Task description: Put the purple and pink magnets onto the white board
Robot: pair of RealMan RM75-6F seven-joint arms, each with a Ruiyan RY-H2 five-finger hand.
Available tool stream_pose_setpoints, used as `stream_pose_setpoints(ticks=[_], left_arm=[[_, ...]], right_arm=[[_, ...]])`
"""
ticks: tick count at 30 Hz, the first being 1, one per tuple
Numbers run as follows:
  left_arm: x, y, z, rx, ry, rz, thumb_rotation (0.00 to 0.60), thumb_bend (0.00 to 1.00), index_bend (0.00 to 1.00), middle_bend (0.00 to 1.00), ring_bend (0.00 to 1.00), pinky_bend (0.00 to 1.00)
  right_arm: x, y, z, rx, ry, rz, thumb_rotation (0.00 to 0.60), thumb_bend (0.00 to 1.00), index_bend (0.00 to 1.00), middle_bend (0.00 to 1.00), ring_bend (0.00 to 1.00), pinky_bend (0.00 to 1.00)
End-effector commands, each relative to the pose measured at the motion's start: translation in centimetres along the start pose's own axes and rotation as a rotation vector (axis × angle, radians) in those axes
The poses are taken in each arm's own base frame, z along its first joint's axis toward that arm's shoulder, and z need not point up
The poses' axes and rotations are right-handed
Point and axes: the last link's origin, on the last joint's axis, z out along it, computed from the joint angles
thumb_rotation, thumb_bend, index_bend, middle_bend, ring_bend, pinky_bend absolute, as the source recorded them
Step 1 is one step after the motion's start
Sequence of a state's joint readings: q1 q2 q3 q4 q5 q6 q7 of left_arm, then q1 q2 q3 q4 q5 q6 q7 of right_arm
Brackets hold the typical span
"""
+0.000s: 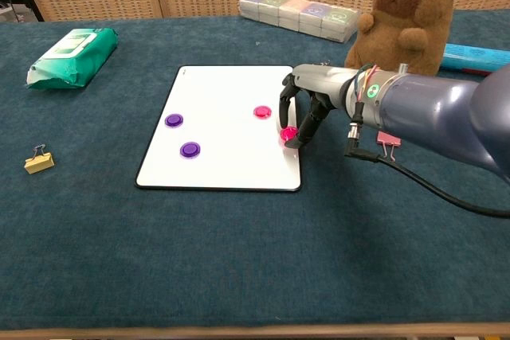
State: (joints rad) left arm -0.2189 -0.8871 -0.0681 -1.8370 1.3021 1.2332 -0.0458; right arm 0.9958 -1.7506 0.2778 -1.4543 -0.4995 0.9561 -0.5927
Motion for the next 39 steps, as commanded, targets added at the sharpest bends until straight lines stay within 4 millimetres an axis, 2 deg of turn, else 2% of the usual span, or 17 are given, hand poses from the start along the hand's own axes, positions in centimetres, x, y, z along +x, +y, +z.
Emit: stream_pose_setpoints(ticks=[1,13,15,19,22,34,37,39], left_arm=[[0.0,0.0,0.0,0.000,0.000,0.000,0.600,0.02,0.00,0.00,0.00,0.00],[0.1,-0.1,0.0,0.002,-0.001,-0.003,0.600,0.02,0.00,0.00,0.00,0.00],[0.1,-0.2,0.0,0.003,-0.001,-0.005,0.600,0.02,0.00,0.00,0.00,0.00],[0.1,-0.2,0.1,0.005,0.001,-0.007,0.600,0.02,0.00,0.00,0.00,0.00],[0.2,-0.3,0.1,0.004,0.000,-0.007,0.600,0.02,0.00,0.00,0.00,0.00],[0.0,-0.1,0.1,0.000,-0.003,-0.003,0.600,0.02,0.00,0.00,0.00,0.00],[0.0,0.0,0.1,-0.003,-0.005,0.001,0.600,0.02,0.00,0.00,0.00,0.00],[-0.1,0.1,0.0,-0.007,-0.004,0.006,0.600,0.02,0.00,0.00,0.00,0.00]], right_arm=[[-0.2,-0.1,0.1,0.001,-0.004,0.000,0.600,0.35,0.57,0.00,0.00,0.00],[-0.4,-0.3,0.5,-0.006,-0.008,0.013,0.600,0.35,0.55,0.00,0.00,0.00],[-0.5,-0.3,0.5,-0.007,-0.009,0.016,0.600,0.35,0.51,0.00,0.00,0.00],[-0.5,-0.5,0.5,-0.001,-0.010,0.020,0.600,0.35,0.35,0.00,0.00,0.00],[-0.3,-0.7,0.3,0.012,-0.007,0.020,0.600,0.35,0.28,0.00,0.00,0.00],[1.8,-1.5,-1.7,0.069,0.049,0.017,0.600,0.35,0.25,0.00,0.00,0.00],[2.9,-1.0,-3.1,0.092,0.086,0.014,0.600,0.35,0.24,0.00,0.00,0.00],[3.7,0.0,-4.3,0.098,0.120,0.003,0.600,0.30,0.23,0.00,0.00,0.00]])
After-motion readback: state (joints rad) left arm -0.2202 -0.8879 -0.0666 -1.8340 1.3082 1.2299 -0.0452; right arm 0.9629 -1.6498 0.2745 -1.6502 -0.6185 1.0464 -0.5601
